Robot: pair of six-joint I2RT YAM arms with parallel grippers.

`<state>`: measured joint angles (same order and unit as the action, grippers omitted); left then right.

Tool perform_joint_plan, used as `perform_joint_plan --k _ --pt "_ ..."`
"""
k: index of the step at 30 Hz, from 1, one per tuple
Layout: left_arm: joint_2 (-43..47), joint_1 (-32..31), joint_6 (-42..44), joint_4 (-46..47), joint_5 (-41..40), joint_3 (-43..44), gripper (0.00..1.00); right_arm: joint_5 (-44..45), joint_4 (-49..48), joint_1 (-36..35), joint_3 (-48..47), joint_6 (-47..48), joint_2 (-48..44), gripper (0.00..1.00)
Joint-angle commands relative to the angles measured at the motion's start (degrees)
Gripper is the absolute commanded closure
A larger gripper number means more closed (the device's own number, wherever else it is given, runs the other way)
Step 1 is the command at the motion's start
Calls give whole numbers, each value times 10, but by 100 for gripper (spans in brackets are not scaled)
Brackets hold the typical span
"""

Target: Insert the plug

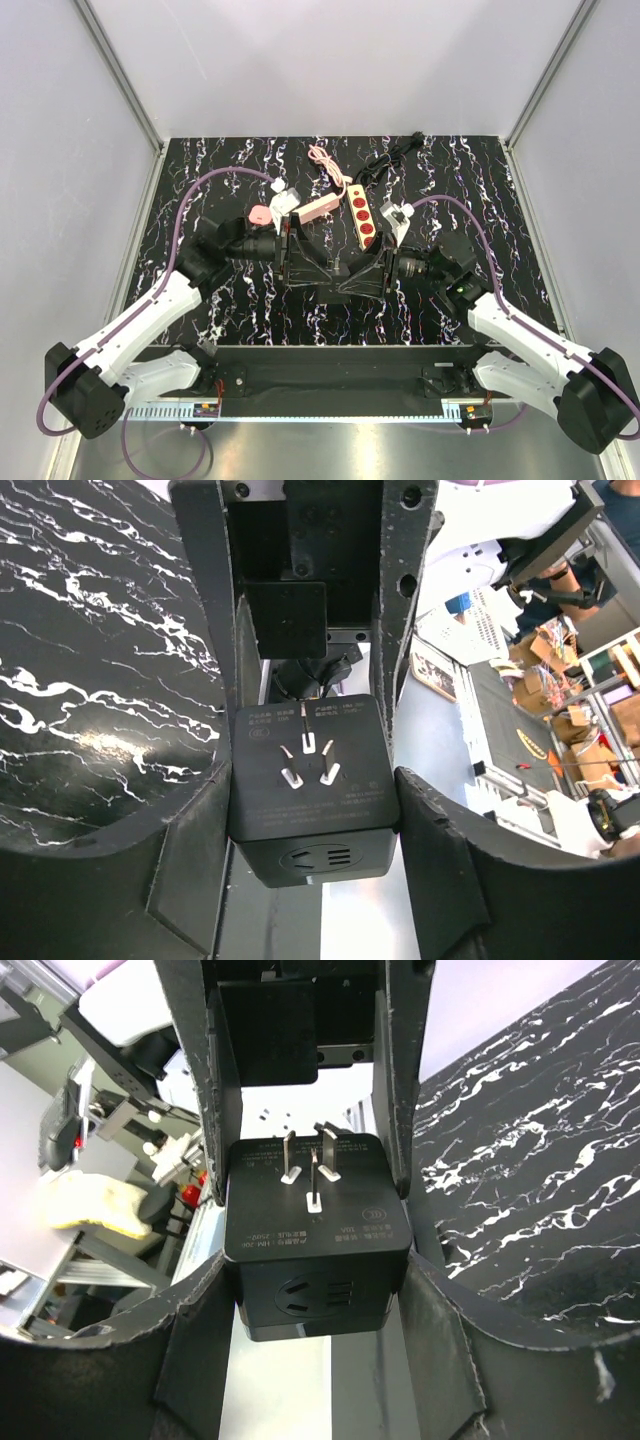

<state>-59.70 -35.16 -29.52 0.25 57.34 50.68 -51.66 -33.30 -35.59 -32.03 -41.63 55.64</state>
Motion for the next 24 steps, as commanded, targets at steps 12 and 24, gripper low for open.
perform_joint_plan --k 12,24 --pt "-11 4 -114 163 -23 -21 100 98 47 -5 -66 3 -36 1" --pt "-15 41 -366 440 -217 -30 100 444 -44 -6 -19 -131 -124 0"
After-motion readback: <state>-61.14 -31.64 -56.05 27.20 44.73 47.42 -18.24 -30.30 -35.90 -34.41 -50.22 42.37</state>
